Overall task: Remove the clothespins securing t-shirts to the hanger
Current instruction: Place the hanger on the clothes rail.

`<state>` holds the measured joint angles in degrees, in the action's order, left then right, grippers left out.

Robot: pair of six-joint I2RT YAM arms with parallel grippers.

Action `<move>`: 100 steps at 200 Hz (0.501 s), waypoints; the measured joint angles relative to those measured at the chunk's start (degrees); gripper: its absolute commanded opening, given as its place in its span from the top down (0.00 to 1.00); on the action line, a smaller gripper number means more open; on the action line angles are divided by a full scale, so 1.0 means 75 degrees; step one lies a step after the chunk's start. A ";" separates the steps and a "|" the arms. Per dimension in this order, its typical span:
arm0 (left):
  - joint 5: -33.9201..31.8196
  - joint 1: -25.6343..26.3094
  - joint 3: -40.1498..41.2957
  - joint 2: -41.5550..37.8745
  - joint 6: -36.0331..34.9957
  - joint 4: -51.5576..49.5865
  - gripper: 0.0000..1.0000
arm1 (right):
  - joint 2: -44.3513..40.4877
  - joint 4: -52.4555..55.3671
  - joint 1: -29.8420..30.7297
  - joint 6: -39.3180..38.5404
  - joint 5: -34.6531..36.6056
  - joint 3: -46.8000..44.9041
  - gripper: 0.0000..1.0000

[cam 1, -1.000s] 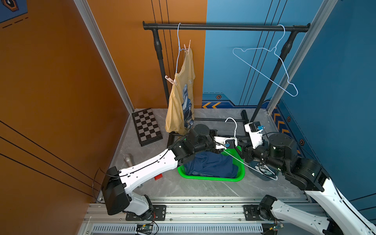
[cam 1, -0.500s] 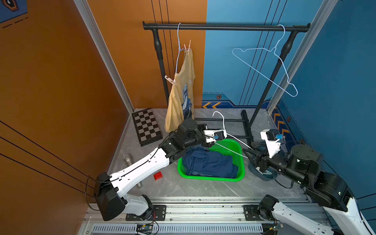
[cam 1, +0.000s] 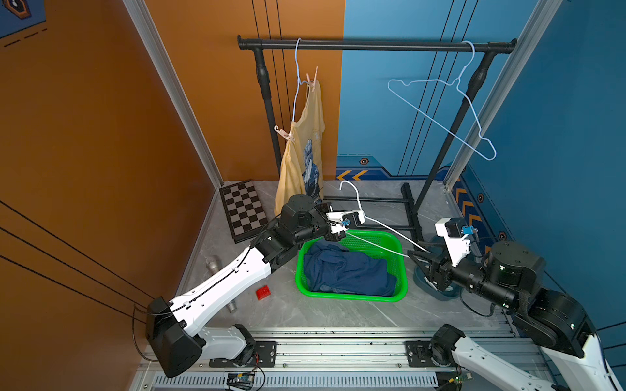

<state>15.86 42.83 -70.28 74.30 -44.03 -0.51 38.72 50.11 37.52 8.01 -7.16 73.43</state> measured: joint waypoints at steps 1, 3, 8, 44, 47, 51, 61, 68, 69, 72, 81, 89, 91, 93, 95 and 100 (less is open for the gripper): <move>0.0003 0.0000 0.0000 0.0000 0.0000 0.0000 0.97 | 0.0000 0.0006 -0.0003 -0.0009 -0.0009 0.0012 0.59; 0.0009 0.0000 0.0000 0.0000 0.0003 0.0000 0.97 | 0.0000 0.0009 -0.0006 -0.0017 -0.0015 0.0020 0.59; 0.0017 0.0000 0.0000 -0.0003 0.0017 -0.0003 0.97 | 0.0000 0.0012 -0.0012 -0.0026 -0.0023 0.0055 0.59; 0.0096 -0.0006 0.0003 -0.0003 0.0050 -0.0023 0.97 | 0.0000 0.0009 -0.0012 -0.0085 -0.0055 0.0303 0.66; 0.0099 -0.0006 0.0003 -0.0003 0.0050 -0.0020 0.97 | 0.0000 0.0006 -0.0012 -0.0087 -0.0055 0.0312 0.66; 0.0105 -0.0006 0.0003 -0.0003 0.0052 -0.0023 0.97 | 0.0000 0.0009 -0.0012 -0.0090 -0.0061 0.0315 0.67; 0.0117 -0.0006 0.0003 -0.0003 0.0055 -0.0023 0.97 | 0.0006 0.0009 -0.0012 -0.0099 -0.0082 0.0315 0.69; 0.0122 -0.0012 0.0003 -0.0003 0.0058 -0.0023 0.98 | 0.0015 0.0009 -0.0012 -0.0099 -0.0087 0.0315 0.70; 0.0119 -0.0012 0.0003 -0.0003 0.0058 -0.0020 0.98 | 0.0015 0.0009 -0.0012 -0.0102 -0.0090 0.0315 0.70; 0.0122 -0.0012 0.0003 -0.0003 0.0064 -0.0020 0.98 | 0.0015 0.0009 -0.0012 -0.0096 -0.0099 0.0315 0.70; 0.0122 -0.0012 0.0003 -0.0003 0.0076 -0.0020 0.98 | 0.0023 0.0012 -0.0012 -0.0102 -0.0111 0.0315 0.72; 0.0122 -0.0012 0.0003 -0.0003 0.0076 -0.0023 0.98 | 0.0023 0.0009 -0.0015 -0.0108 -0.0117 0.0315 0.74; 0.0122 -0.0012 0.0003 -0.0003 0.0076 -0.0020 0.98 | 0.0023 0.0012 -0.0017 -0.0096 -0.0122 0.0315 0.75; 0.0122 -0.0012 0.0003 -0.0003 0.0076 -0.0020 0.98 | 0.0023 0.0012 -0.0020 -0.0105 -0.0128 0.0315 0.75; 0.0122 -0.0012 0.0003 -0.0003 0.0079 -0.0020 0.98 | 0.0023 0.0012 -0.0020 -0.0111 -0.0131 0.0315 0.75; 0.0122 -0.0012 0.0003 -0.0003 0.0079 -0.0020 0.98 | 0.0023 0.0009 -0.0026 -0.0105 -0.0140 0.0315 0.76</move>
<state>16.78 42.74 -70.26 74.28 -43.44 -0.67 38.89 50.17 37.32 7.22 -8.21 75.79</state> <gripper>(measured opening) 0.071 0.259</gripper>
